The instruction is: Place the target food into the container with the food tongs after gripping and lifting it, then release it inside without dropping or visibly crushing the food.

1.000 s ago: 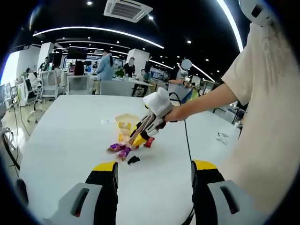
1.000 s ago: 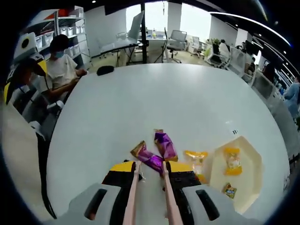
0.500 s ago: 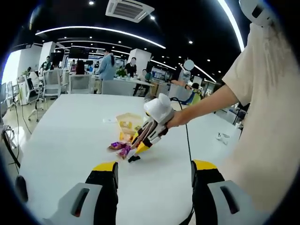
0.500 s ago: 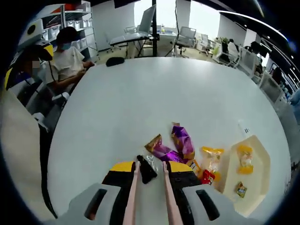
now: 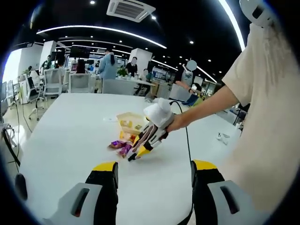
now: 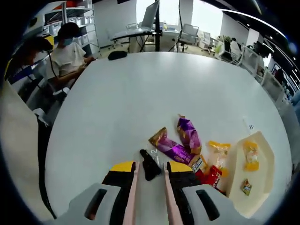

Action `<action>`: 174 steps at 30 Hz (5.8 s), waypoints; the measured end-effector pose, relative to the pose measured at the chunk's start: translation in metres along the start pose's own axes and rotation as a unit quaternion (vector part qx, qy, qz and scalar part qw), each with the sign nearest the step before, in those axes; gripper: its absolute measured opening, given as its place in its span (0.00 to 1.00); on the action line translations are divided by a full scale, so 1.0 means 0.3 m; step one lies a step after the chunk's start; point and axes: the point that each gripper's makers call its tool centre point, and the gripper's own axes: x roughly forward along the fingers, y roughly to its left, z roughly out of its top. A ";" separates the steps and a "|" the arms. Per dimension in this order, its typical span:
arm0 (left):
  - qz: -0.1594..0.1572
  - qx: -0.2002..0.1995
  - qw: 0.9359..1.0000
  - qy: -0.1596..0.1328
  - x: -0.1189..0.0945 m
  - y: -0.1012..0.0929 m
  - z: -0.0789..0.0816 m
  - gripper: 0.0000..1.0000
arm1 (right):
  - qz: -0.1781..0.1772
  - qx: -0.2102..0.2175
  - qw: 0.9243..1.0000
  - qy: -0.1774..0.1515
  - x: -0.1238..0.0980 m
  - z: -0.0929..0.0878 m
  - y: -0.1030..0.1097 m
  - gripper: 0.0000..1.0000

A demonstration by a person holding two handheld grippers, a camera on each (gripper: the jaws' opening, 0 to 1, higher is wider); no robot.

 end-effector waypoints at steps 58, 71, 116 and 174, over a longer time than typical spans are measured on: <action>0.008 -0.005 1.000 0.000 -0.026 -0.004 -0.015 0.61 | -0.006 -0.018 1.000 0.014 0.029 -0.023 0.016 0.22; 0.010 -0.007 1.000 0.001 -0.032 0.003 -0.016 0.61 | -0.005 0.014 1.000 0.007 0.023 -0.026 0.020 0.22; -0.008 0.001 1.000 0.003 -0.022 -0.024 -0.010 0.61 | -0.019 -0.016 1.000 0.016 -0.032 -0.090 0.060 0.23; -0.005 0.004 1.000 -0.012 -0.019 -0.017 0.018 0.64 | -0.029 -0.027 0.999 -0.005 -0.126 0.037 -0.040 0.20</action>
